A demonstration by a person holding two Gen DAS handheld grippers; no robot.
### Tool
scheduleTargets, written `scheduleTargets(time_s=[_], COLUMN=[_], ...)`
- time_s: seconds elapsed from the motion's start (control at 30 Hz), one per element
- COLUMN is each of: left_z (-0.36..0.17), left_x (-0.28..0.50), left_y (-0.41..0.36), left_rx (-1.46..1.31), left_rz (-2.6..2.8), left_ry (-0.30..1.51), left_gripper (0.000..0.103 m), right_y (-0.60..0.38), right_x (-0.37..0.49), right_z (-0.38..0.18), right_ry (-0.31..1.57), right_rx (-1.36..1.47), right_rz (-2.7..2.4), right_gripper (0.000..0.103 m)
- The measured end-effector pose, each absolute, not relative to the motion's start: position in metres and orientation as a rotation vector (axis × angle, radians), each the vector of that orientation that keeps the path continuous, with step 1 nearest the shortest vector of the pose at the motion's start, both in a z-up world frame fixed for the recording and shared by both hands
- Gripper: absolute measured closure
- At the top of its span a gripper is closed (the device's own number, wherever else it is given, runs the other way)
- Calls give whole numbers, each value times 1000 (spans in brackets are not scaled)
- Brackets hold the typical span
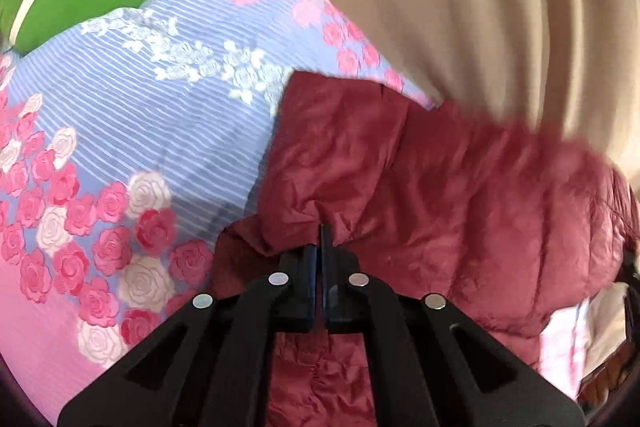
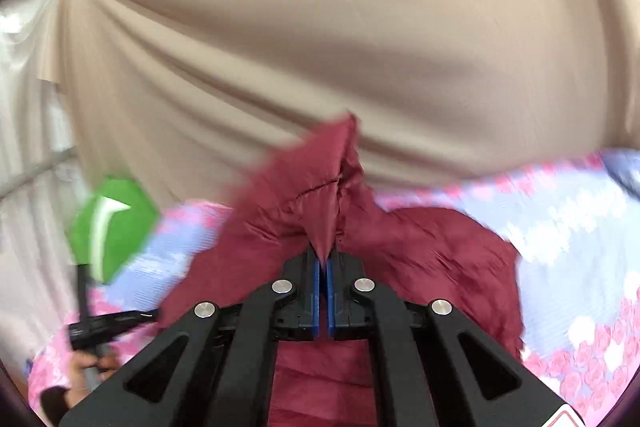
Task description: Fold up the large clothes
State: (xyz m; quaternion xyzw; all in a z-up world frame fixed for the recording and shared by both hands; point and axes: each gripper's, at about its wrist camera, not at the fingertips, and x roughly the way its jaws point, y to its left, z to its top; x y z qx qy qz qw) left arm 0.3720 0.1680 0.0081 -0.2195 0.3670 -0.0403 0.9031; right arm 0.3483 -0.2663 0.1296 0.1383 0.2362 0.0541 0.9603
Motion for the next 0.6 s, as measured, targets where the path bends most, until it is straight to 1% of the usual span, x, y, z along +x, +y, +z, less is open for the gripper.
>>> scheduleTargets(time_s=[0.03,0.1,0.13,0.17,0.27,0.3,0.4,0.47,0.57,0.6], left_z=[2,-18,-26,-26,-25,-26,-27,-28,-28,-29], left_x=[375,388,389,388,386,386,385,383,384,381], left_y=[166,154,153,152,151,152,152,150,154,152], left_rx=[-428,-410,-407,-390,-362,-374,-369,-356,-385,-394], left_rz=[-67,-61,-50,-39,-26,-35,-41,-37,-48,-51], left_ry=[777,830,836,826,808,808,804,800,796,795], left_gripper=[103,103,103,103,103,103,103,103,102,102], right_y=[-267,-278,-282,-281,-277,-280,-288,-292,-294,-292], right_x=[368,410,411,407,389,388,413,408,393,389], right_z=[106,33,19,22,49,50,12,7,28,35], right_ry=[577,862,876,843,685,667,843,835,783,756], right_rx=[245,218,274,296,344,348,359,409,422,418], right_rz=[42,-98,-100,-91,-20,-30,-78,-62,-138,-176], right_gripper=[101,101,101,101,101,101,103,103,97,92])
